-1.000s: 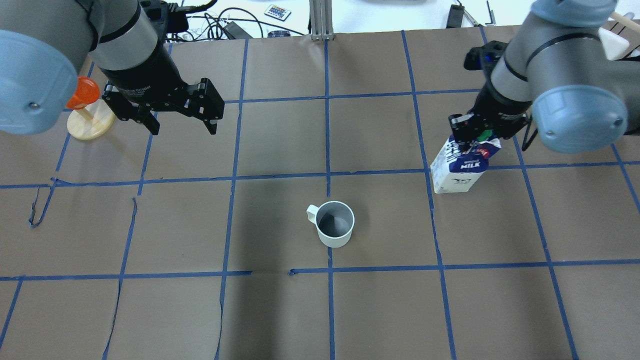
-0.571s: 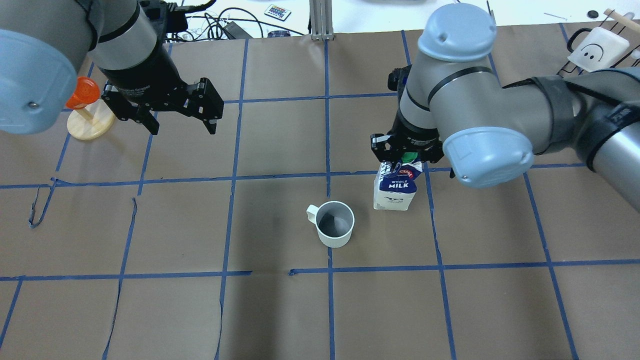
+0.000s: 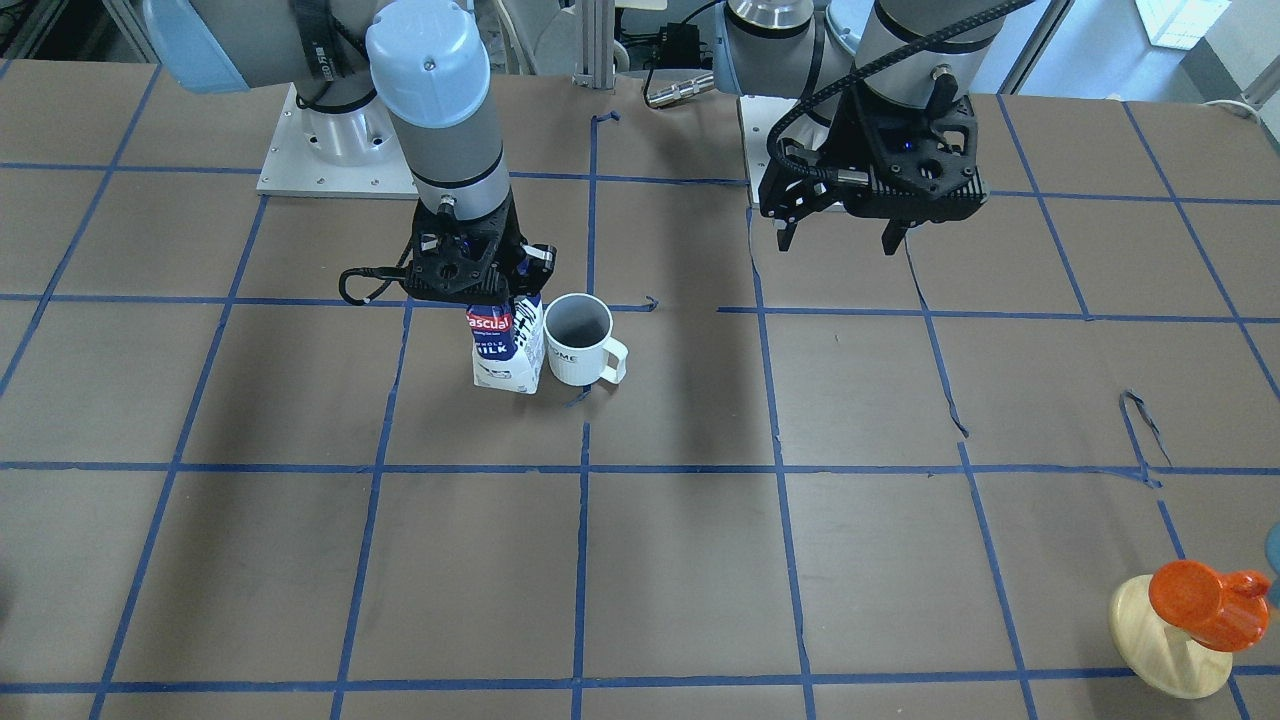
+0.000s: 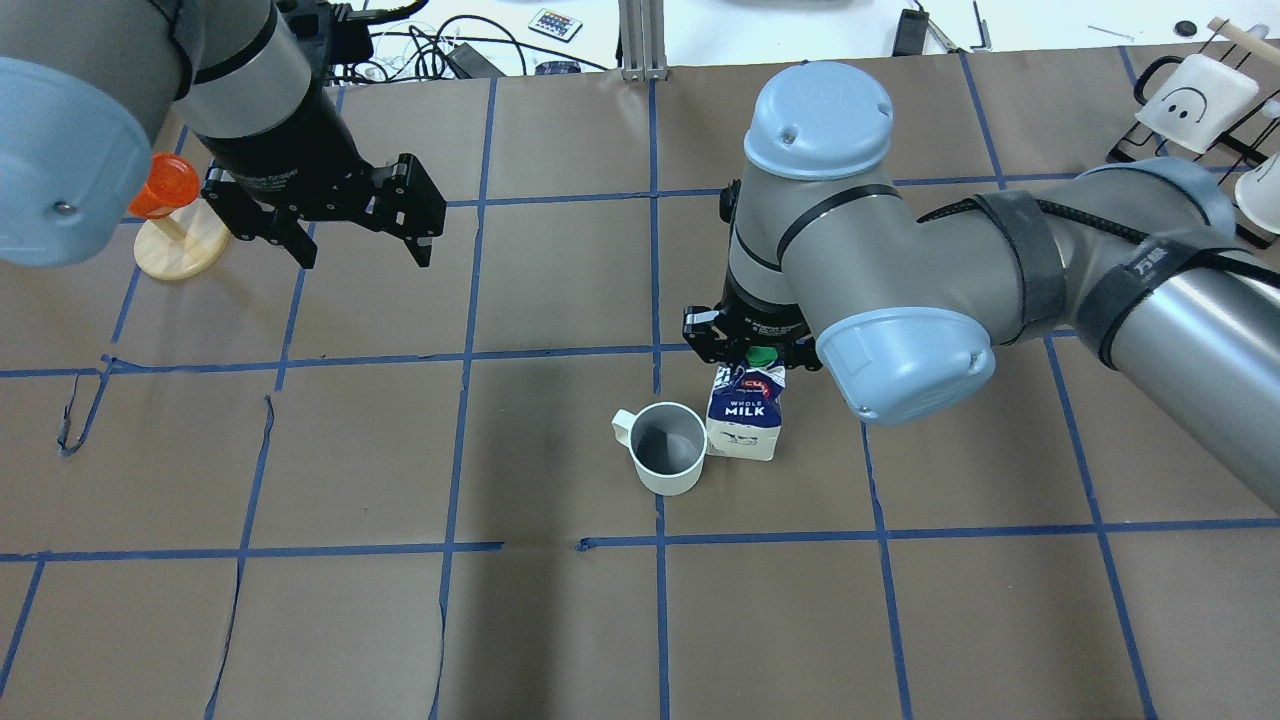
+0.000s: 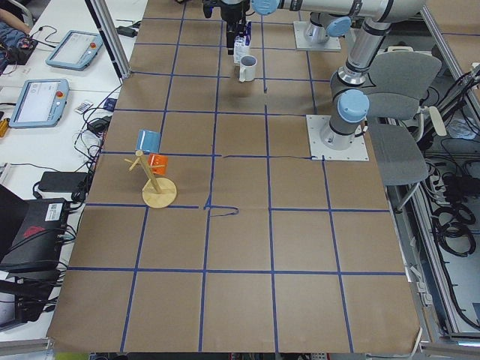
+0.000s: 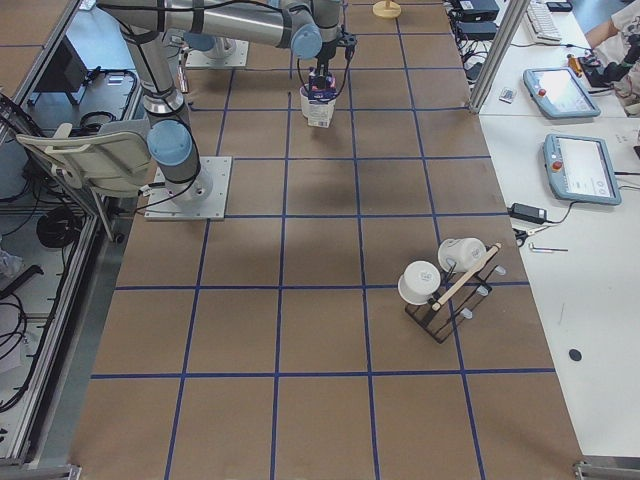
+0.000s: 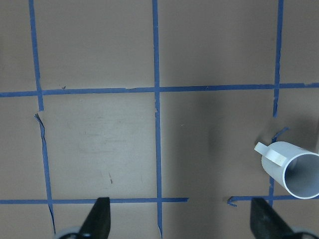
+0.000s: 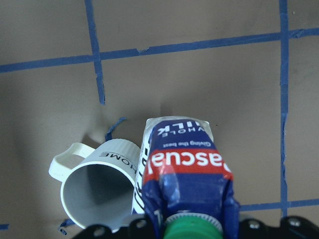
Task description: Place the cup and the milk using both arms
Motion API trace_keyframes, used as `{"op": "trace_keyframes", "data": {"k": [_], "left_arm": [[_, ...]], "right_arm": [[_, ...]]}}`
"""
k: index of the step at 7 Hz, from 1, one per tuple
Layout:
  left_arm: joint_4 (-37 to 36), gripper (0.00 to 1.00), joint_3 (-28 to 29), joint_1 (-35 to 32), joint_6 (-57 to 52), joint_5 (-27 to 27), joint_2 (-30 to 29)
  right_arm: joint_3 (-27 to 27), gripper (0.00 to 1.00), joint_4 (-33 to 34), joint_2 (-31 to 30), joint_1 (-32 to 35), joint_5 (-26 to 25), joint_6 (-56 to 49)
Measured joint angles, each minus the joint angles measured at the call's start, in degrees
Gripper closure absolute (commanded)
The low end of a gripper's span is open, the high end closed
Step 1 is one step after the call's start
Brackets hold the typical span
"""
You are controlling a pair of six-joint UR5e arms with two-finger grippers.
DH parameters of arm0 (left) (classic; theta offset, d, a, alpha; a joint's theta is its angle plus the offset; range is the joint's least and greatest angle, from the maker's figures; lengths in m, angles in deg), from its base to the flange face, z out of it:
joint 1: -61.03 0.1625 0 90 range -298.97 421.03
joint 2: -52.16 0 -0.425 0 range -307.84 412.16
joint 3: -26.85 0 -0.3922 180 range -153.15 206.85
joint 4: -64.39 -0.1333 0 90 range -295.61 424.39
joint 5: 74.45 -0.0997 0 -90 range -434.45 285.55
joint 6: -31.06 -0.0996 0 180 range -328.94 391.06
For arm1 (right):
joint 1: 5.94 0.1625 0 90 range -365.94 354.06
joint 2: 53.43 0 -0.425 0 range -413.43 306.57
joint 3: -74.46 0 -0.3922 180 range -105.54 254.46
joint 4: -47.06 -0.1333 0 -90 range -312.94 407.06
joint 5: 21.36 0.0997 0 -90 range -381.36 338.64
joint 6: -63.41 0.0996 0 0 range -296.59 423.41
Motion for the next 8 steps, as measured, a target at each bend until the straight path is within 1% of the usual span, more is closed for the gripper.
{"op": "trace_keyframes", "data": {"k": [5,6,7,8], "left_arm": [[0.01,0.00,0.09,0.00,0.00,-0.02,-0.01],[0.01,0.00,0.12,0.00,0.00,-0.02,0.01],[0.01,0.00,0.15,0.00,0.00,-0.02,0.04],[0.01,0.00,0.16,0.00,0.00,-0.02,0.04]], "right_arm": [[1.64,0.71,0.57,0.28,0.70,-0.66,-3.00],[1.98,0.65,0.61,0.26,0.70,-0.60,-3.10],[2.12,0.45,0.61,0.25,0.70,-0.58,-3.16],[2.16,0.32,0.58,0.25,0.71,-0.68,-3.21]]}}
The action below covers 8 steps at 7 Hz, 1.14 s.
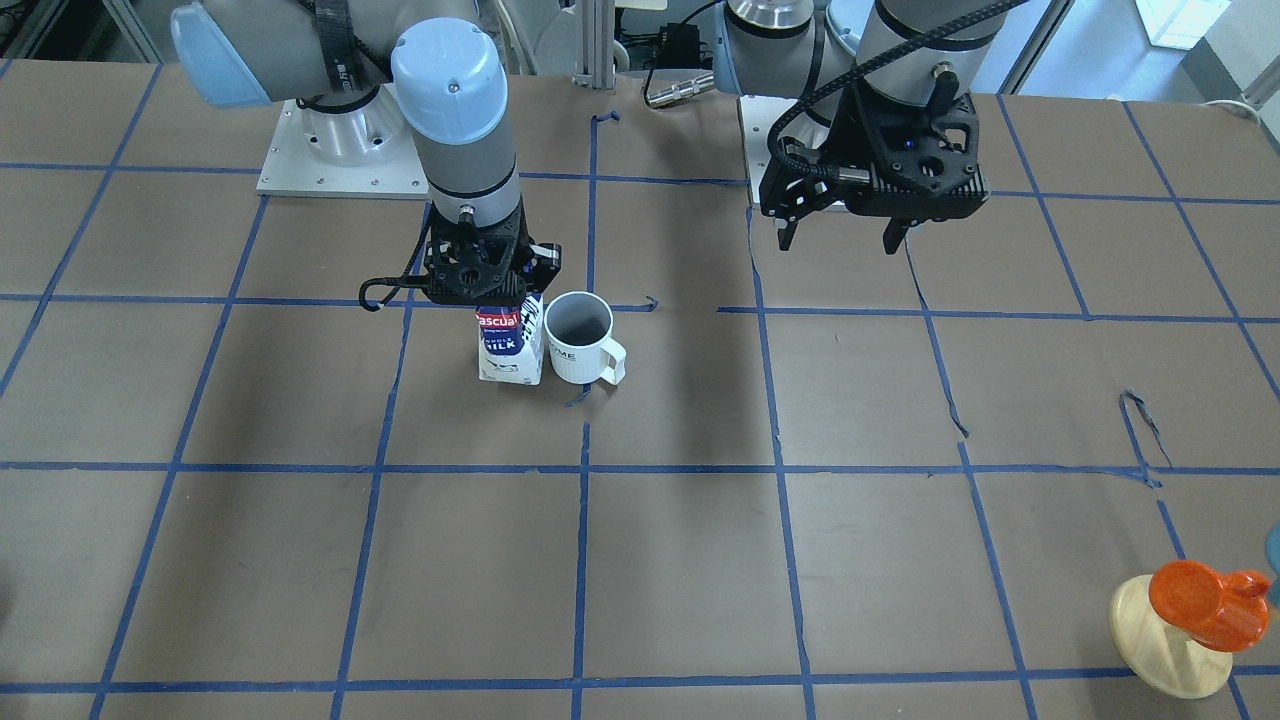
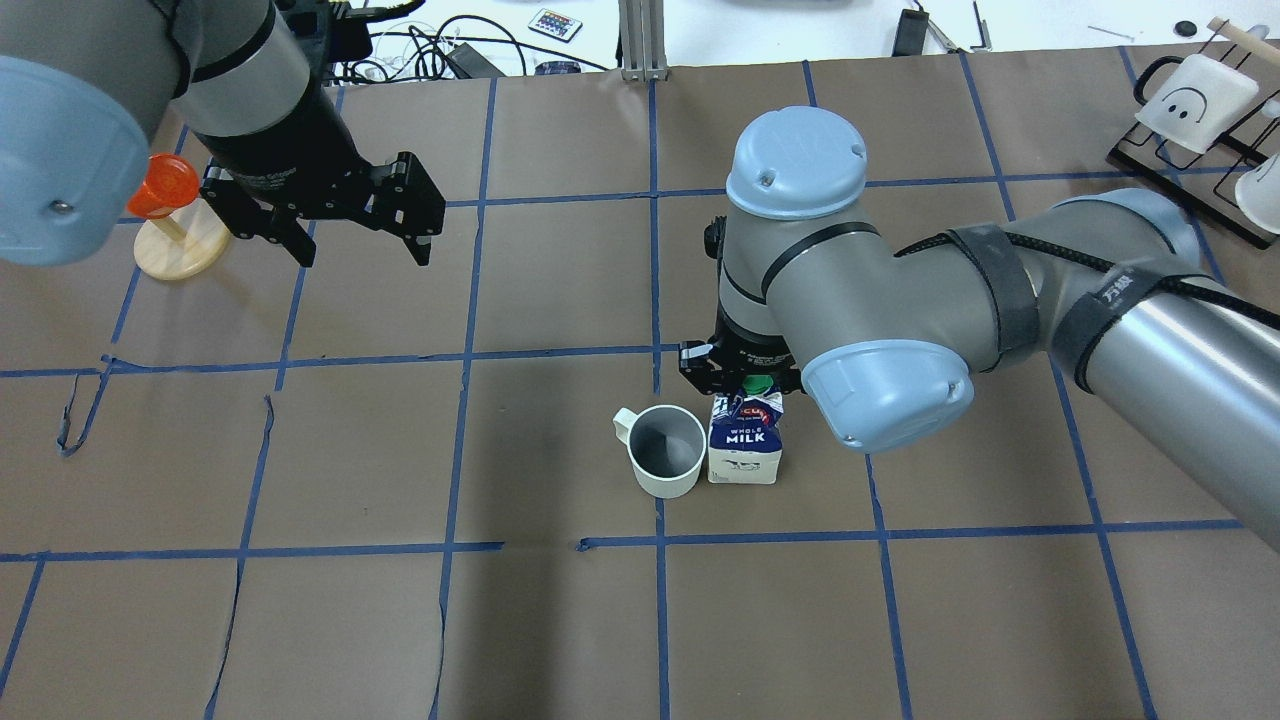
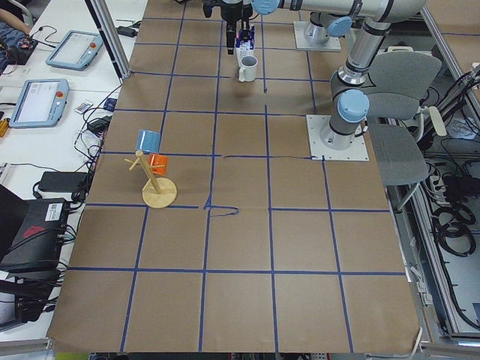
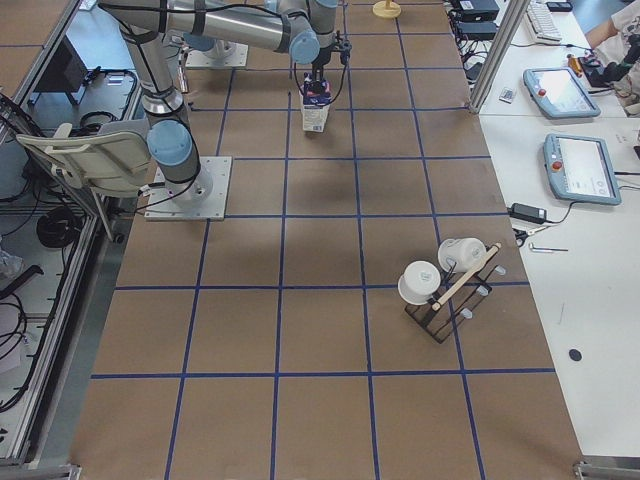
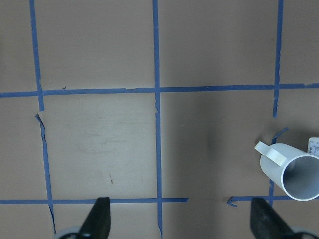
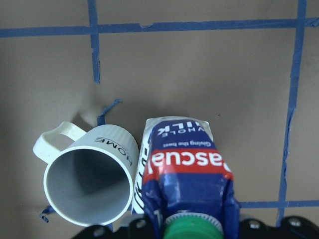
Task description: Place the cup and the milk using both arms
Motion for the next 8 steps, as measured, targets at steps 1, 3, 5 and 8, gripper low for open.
{"op": "trace_keyframes", "data": {"k": [1,3,5,8], "left_arm": [[0.00,0.00,0.00,0.00,0.00,0.00,-0.01],[0.00,0.00,0.02,0.00,0.00,-0.04,-0.03],[0.00,0.00,0.07,0.00,0.00,-0.02,-0.02],[0.07,0.00,0.09,0.00,0.00,-0.05,0.01]], "right_arm": [[0.02,0.23,-0.02,0.01,0.00,-0.13,-0.03],[-0.01,0.11,0.05,0.07,-0.01,-0.24,-1.44],[-1.28,0.09,0.24,-0.04,-0.71,-0.31,-3.22],[-12.65,0.05,-4.98,-0.33,-8.15,-0.27,-6.60]]}}
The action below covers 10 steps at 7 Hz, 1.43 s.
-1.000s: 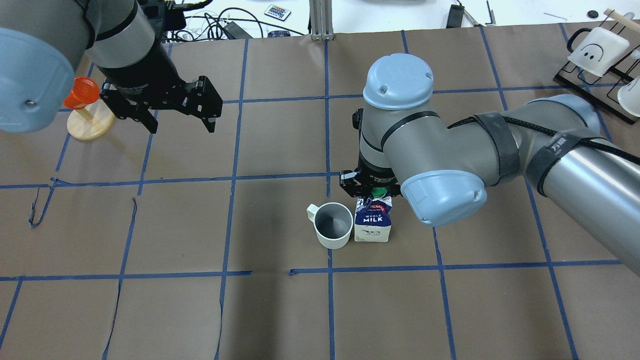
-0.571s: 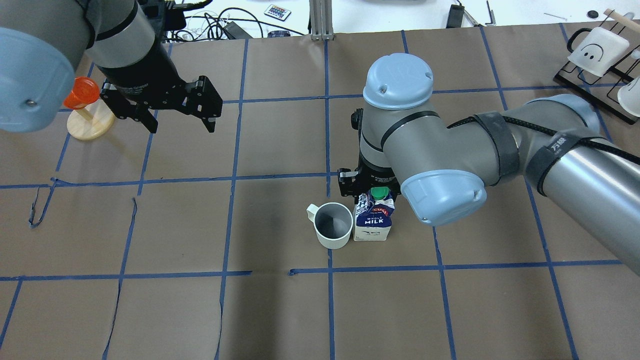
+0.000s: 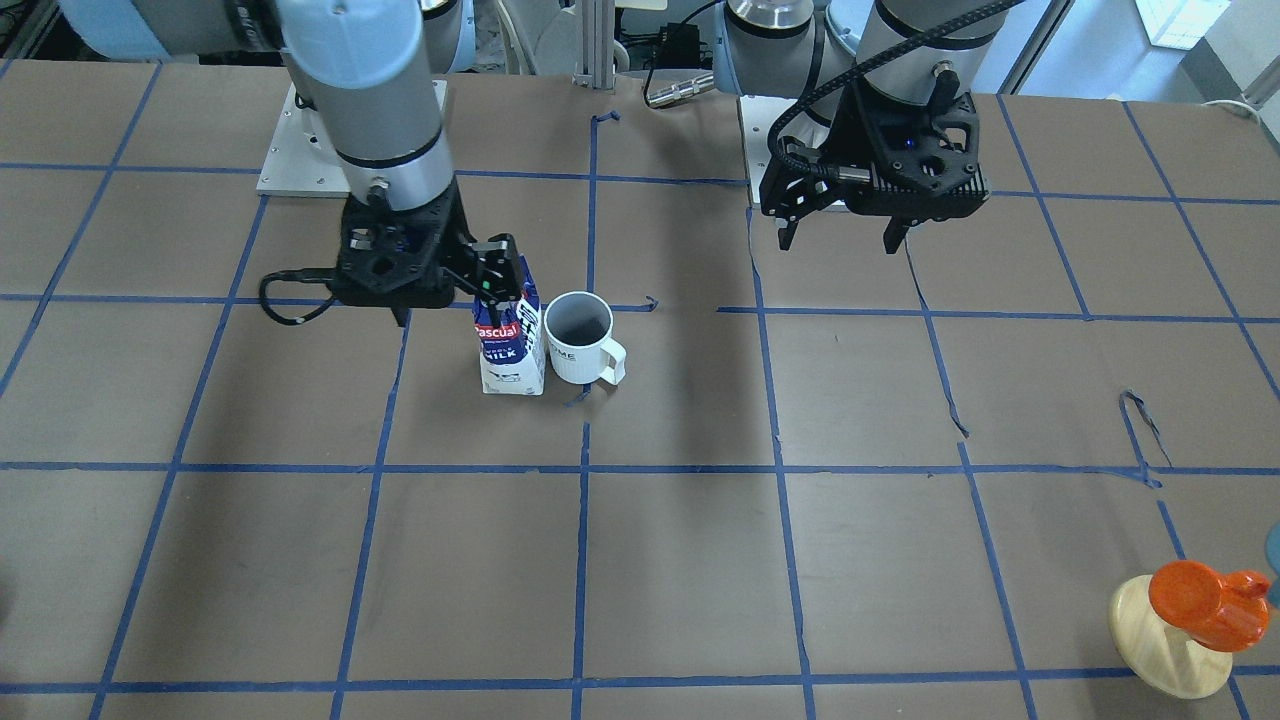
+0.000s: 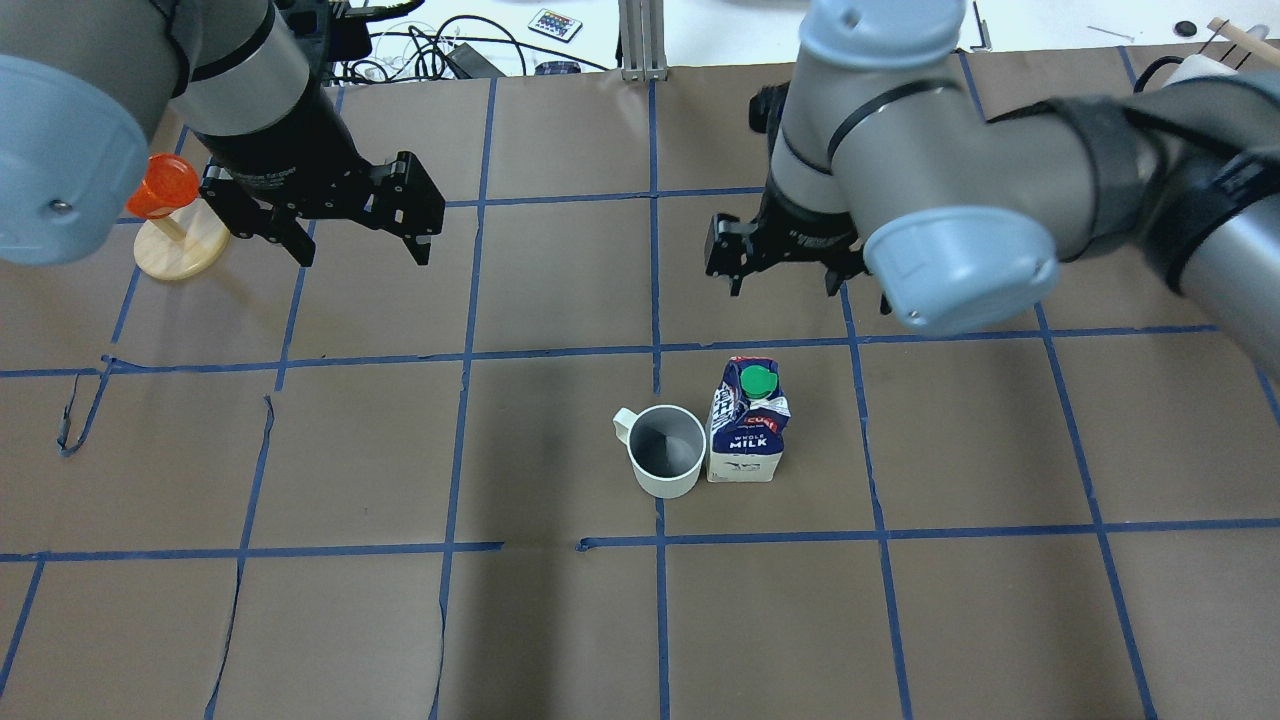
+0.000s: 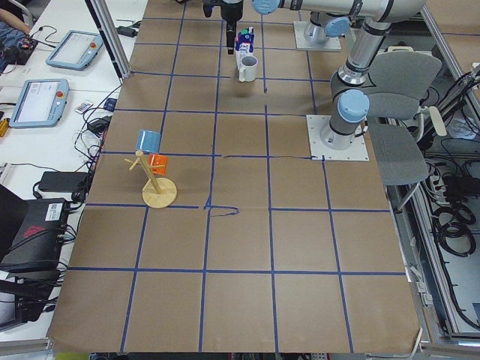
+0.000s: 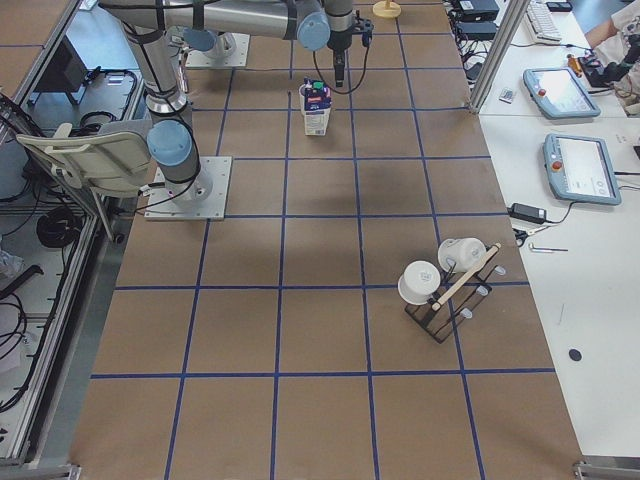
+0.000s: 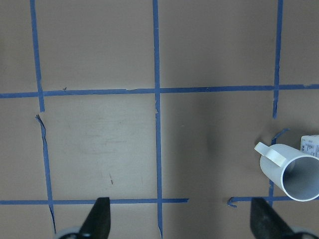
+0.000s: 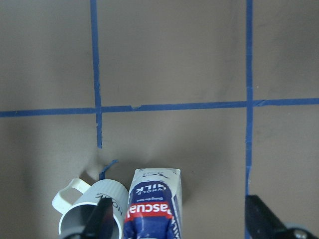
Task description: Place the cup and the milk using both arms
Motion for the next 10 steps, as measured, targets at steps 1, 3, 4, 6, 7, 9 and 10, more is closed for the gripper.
{"op": "trace_keyframes", "data": {"k": [1,3,4,6,7,9,10], "left_arm": [[0.01,0.00,0.01,0.00,0.00,-0.02,0.00],[-0.01,0.00,0.04,0.00,0.00,0.02,-0.01],[-0.04,0.00,0.07,0.00,0.00,0.04,-0.05],[-0.02,0.00,0.10,0.00,0.00,0.05,-0.08],[-0.01,0.00,0.10,0.00,0.00,0.05,-0.08],[-0.03,0.00,0.07,0.00,0.00,0.01,-0.09],[-0.03,0.00,0.08,0.00,0.00,0.02,-0.09]], "right_arm": [[-4.14,0.00,-3.76,-0.02,-4.08,0.03,-4.36],[-8.42,0.00,-6.66,-0.51,-10.60,0.37,-13.02],[-8.88,0.00,-7.33,-1.27,-11.65,0.52,-14.83],[-8.75,0.00,-8.76,-2.65,-11.01,0.50,-15.64],[-8.62,0.00,-9.81,-2.96,-10.44,0.00,-15.89],[-8.59,0.00,-11.86,-3.51,-10.10,-1.35,-16.22],[-8.63,0.00,-12.11,-3.58,-10.07,-1.61,-16.32]]}}
